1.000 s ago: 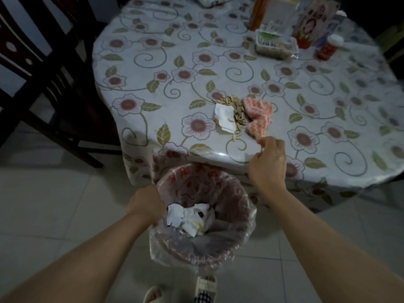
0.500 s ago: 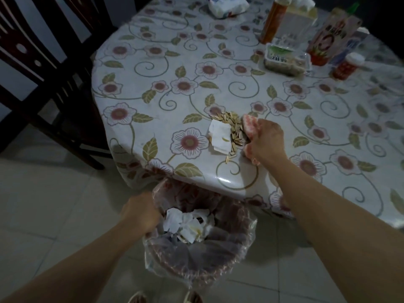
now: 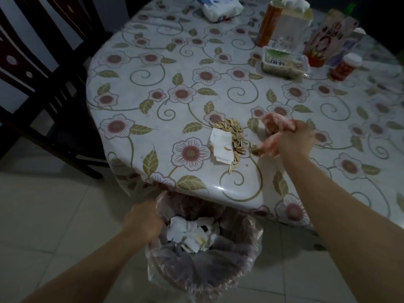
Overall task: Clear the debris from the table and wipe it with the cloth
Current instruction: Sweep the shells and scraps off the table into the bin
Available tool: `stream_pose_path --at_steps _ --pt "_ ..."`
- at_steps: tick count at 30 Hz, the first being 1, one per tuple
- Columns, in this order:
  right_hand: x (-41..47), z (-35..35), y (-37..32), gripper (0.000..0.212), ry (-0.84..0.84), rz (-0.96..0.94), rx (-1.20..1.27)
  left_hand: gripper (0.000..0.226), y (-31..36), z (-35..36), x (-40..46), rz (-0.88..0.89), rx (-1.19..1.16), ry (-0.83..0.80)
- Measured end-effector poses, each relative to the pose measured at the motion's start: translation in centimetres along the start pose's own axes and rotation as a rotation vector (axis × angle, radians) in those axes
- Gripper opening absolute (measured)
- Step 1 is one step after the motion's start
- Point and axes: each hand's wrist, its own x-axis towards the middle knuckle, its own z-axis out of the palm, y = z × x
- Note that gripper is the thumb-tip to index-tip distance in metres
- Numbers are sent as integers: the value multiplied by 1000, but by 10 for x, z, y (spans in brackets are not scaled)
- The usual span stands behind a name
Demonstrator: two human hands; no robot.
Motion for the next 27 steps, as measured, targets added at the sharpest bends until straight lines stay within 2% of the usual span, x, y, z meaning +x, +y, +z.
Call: stream_pose_path --at_steps 3,5,7,10,12,16,18,20,23,27 --pt "20 8 4 32 28 -12 -92 12 3 -1 3 4 -9 18" --pt "30 21 9 43 -71 -20 -148 5 4 0 6 -1 -35 10" --pt "37 32 13 52 -185 -92 -231 7 6 -1 9 2 -59 -2" --pt "37 36 14 56 -225 -211 -289 8 3 2 16 -4 -52 16" --pt "35 38 19 66 -264 -281 -265 20 0 5 19 1 -40 39" --pt "14 55 20 44 -377 -489 -144 24 -1 9 22 37 2 70" --pt "2 58 18 47 -408 -540 -125 22 -1 9 21 49 4 75" --pt "-7 59 21 48 -452 -546 -124 21 -1 9 22 68 19 78" --pt "-23 60 29 59 -498 -486 -48 22 1 6 19 82 23 69" --pt "-58 57 34 65 -492 -475 9 25 5 0 13 116 46 60"
